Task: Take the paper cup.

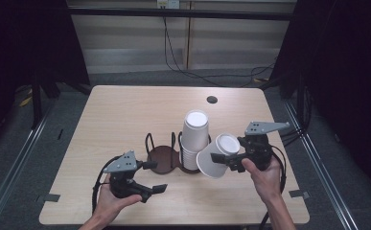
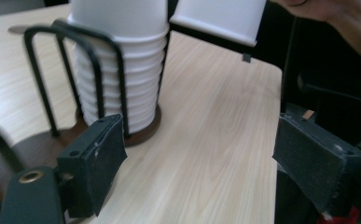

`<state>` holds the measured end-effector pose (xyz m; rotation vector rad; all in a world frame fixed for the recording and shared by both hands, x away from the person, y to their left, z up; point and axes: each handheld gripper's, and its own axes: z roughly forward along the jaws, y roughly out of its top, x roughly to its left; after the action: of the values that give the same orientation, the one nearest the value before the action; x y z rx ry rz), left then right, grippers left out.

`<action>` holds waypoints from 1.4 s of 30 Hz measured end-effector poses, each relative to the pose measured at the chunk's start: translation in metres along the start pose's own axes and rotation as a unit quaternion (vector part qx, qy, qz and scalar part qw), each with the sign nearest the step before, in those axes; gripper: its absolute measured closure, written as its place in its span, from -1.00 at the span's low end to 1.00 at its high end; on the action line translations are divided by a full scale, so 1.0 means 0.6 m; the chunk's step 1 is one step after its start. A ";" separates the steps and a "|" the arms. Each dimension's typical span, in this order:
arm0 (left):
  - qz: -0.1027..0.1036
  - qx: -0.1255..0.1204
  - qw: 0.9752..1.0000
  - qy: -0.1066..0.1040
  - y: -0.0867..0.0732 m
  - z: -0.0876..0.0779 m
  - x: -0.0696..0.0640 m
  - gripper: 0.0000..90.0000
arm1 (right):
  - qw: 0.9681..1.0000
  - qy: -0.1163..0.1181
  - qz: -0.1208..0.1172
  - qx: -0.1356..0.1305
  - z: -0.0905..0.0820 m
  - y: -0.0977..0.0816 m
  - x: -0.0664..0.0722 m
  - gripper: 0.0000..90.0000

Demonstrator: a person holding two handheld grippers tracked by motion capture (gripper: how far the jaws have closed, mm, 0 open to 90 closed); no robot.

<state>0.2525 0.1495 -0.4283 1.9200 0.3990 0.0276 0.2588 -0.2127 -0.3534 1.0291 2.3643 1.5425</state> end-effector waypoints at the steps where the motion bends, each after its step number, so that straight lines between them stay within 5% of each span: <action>1: 0.009 0.000 1.000 -0.001 0.003 0.003 -0.006 -0.62 | 1.000 0.004 -0.004 0.001 0.001 0.001 0.004 -0.48; 8: 0.018 0.001 1.000 -0.019 0.019 0.022 -0.006 -0.64 | 1.000 0.022 -0.013 0.011 0.022 -0.004 0.026 -0.48; 12: 0.005 -0.002 1.000 -0.021 0.024 0.020 0.007 -0.64 | 0.999 0.031 -0.012 0.013 0.034 -0.008 0.029 -0.48; 20: 0.022 -0.002 0.999 -0.027 0.030 0.039 -0.001 -0.63 | 0.998 0.056 -0.017 0.019 0.063 -0.008 0.034 -0.48; 26: 0.019 -0.020 0.999 -0.034 0.028 0.034 0.003 -0.64 | 0.997 0.073 -0.019 0.026 0.083 -0.005 0.039 -0.47; 32: 0.024 -0.014 0.999 -0.025 0.015 0.032 0.009 -0.65 | 0.995 0.091 -0.019 0.030 0.105 -0.003 0.047 -0.47; 36: 0.029 -0.022 0.999 -0.028 0.008 0.030 0.008 -0.65 | 0.994 0.106 -0.021 0.024 0.112 -0.002 0.052 -0.47; 38: 0.024 -0.021 0.998 -0.047 0.006 0.030 0.009 -0.65 | 0.994 0.108 -0.021 0.027 0.113 -0.003 0.055 -0.47; 42: 0.024 -0.019 0.999 -0.042 0.004 0.037 0.008 -0.65 | 0.993 0.116 -0.021 0.032 0.119 -0.004 0.057 -0.47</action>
<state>0.2626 0.1301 -0.4355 1.8860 0.2946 -0.0138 0.2642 -0.1382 -0.3803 0.8468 2.5842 1.6637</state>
